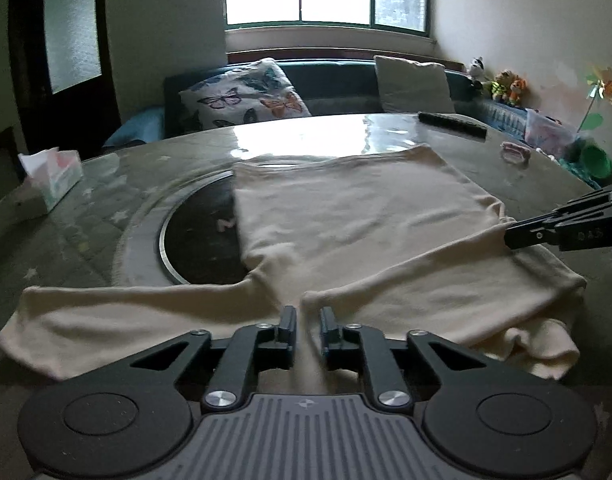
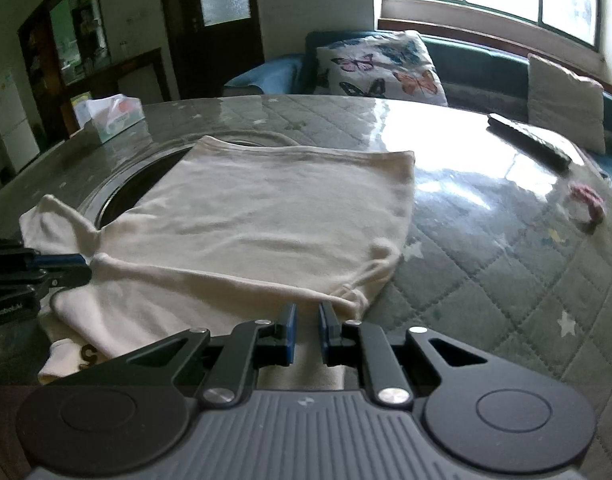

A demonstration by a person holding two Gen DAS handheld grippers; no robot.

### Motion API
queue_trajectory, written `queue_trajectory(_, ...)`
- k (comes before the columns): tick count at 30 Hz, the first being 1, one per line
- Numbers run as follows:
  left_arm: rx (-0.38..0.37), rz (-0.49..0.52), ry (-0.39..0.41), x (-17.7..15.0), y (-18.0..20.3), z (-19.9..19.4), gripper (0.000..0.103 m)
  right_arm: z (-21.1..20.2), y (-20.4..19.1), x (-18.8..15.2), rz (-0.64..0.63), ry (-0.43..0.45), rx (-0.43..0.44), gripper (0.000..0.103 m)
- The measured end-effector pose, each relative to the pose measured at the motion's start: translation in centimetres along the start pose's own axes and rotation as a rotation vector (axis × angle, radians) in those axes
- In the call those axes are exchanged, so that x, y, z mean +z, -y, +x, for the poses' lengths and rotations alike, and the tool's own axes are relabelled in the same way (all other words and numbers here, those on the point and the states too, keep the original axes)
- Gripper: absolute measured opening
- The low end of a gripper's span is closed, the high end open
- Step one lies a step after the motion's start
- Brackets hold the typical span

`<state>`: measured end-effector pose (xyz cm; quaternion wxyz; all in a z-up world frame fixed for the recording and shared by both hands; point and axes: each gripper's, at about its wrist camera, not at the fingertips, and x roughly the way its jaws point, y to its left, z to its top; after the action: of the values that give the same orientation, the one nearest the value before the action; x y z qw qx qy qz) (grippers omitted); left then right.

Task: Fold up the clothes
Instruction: 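Grasp the other sleeve with the left gripper and fold it across the body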

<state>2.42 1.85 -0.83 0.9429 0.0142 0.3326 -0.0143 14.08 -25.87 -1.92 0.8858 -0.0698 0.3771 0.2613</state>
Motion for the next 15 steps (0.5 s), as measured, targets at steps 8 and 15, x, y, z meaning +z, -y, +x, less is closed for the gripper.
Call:
queue_trajectory(8,0.125,-0.111,0.017,-0.8,-3.8,-1.9,0.046,0.4,-4.9,0.2,-0.125,-0.019,0.088,0.012)
queue_trajectory(15,0.276,-0.245,0.008,-1.2,-8.6,-2.6,0.048,1.3,-10.9,-0.2,-0.268,-0.03,0.19,0.013)
